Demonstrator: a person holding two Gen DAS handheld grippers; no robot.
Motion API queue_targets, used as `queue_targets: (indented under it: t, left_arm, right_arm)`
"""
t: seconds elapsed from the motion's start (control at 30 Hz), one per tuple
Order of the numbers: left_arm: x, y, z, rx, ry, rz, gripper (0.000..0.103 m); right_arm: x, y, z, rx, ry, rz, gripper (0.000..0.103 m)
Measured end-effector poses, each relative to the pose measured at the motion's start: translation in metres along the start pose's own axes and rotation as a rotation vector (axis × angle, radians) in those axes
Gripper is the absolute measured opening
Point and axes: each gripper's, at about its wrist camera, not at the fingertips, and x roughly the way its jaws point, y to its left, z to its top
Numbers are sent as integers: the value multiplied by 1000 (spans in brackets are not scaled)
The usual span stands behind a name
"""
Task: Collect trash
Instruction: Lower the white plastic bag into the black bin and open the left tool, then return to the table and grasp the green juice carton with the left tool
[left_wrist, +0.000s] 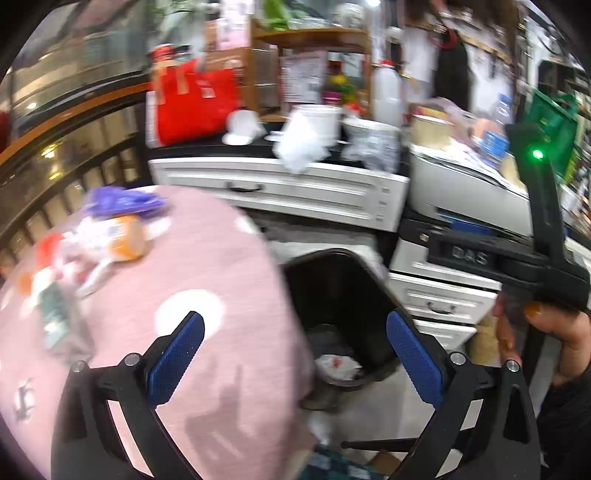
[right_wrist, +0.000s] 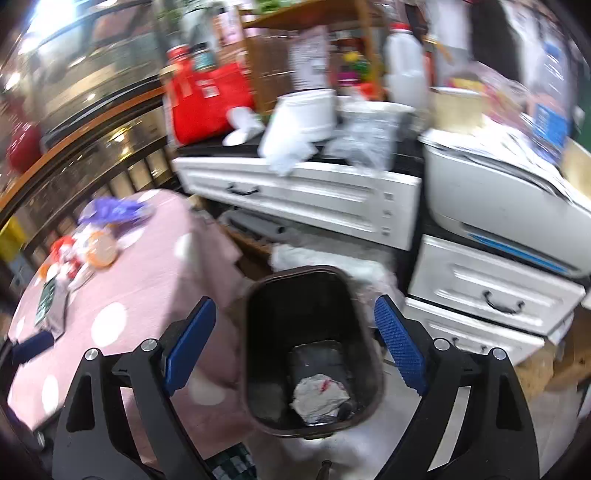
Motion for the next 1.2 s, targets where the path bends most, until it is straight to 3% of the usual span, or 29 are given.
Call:
queue_targets:
  t: [0.23,0.57,0.7,0.87,1.07,1.2]
  left_arm:
    - [-24,69,-13,-124,-9,149,97]
    - [-54,171,-59,-315,55,295,97]
    - [-58,207,-58,-426,50,272,97]
    - [-46,226,-44,-446,74,215,97]
    - [-2,251,-18,-495,174,158,97]
    - [32,264,-9,-472,275,196,96]
  right_arm:
    - [6,66,-2,-123,38,121,87]
    - [21,170,-13,-327,106,299,87]
    - [32,201,-14,-395,105,294,87]
    - [47,221,-4,-436,110,297,87]
    - [54,224,8,-504,103,288,87]
    - [61,220,13,-517,115,287,87]
